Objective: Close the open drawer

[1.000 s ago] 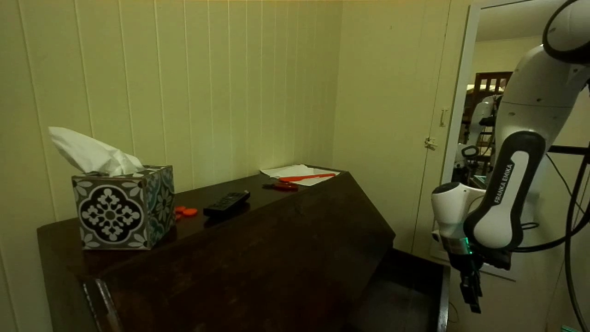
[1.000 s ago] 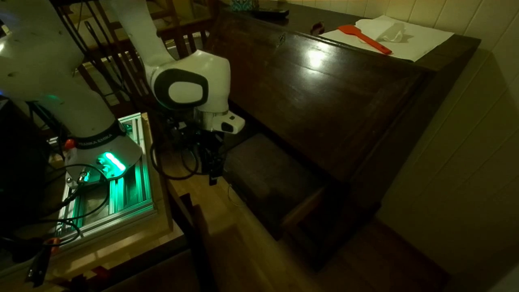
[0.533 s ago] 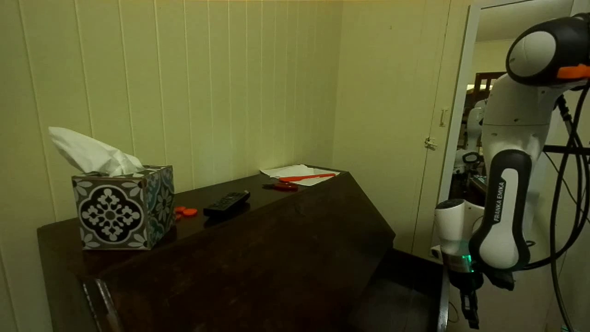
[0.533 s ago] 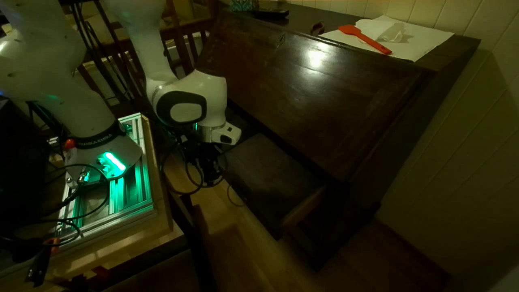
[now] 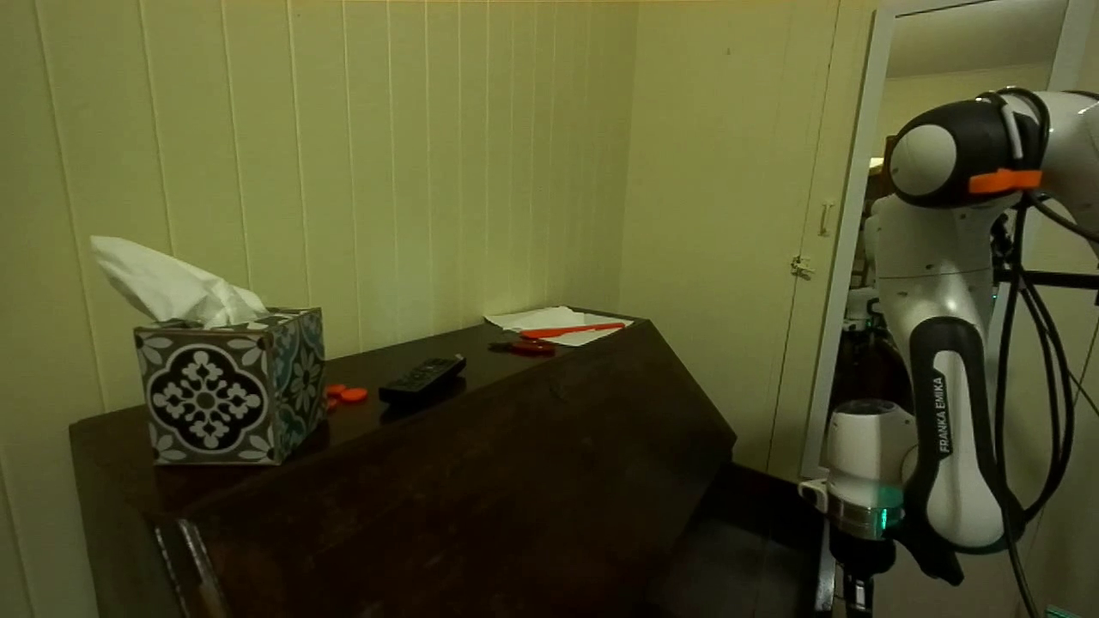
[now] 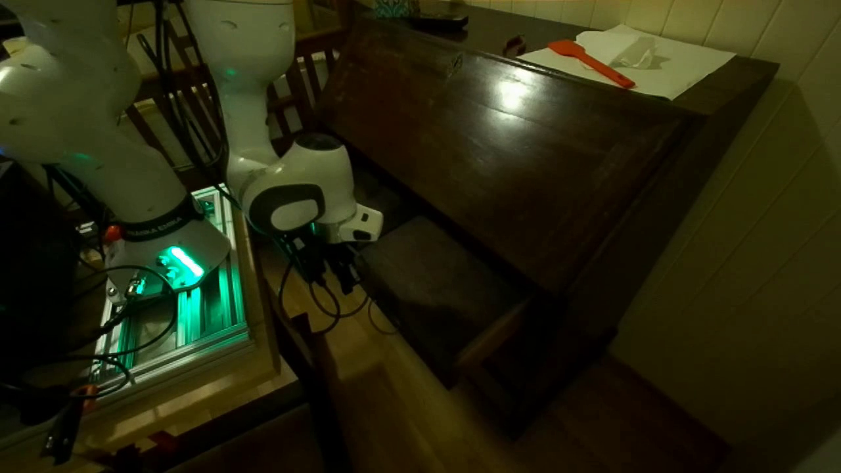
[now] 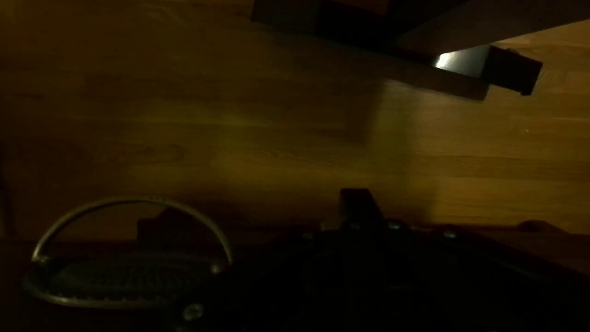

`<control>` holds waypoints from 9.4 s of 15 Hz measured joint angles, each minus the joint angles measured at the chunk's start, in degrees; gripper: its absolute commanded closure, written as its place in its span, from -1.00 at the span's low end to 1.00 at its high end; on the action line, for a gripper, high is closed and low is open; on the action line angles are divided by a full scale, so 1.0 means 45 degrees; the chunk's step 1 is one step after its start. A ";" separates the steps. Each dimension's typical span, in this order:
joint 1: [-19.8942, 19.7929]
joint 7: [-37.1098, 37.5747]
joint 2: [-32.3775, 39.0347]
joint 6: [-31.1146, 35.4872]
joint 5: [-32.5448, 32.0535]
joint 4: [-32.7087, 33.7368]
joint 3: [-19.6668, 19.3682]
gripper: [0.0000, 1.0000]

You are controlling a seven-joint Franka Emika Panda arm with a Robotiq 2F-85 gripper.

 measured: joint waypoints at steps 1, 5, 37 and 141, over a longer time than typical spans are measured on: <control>0.0061 0.0000 0.0140 0.0525 -0.0185 0.0000 -0.0174 1.00; 0.0545 -0.0075 0.0473 0.2045 -0.0316 -0.0011 -0.0915 1.00; 0.2195 0.0758 0.0612 0.2220 0.0691 -0.0209 -0.1224 1.00; -0.1323 -0.0868 0.0151 0.4251 0.4522 0.1011 0.4867 1.00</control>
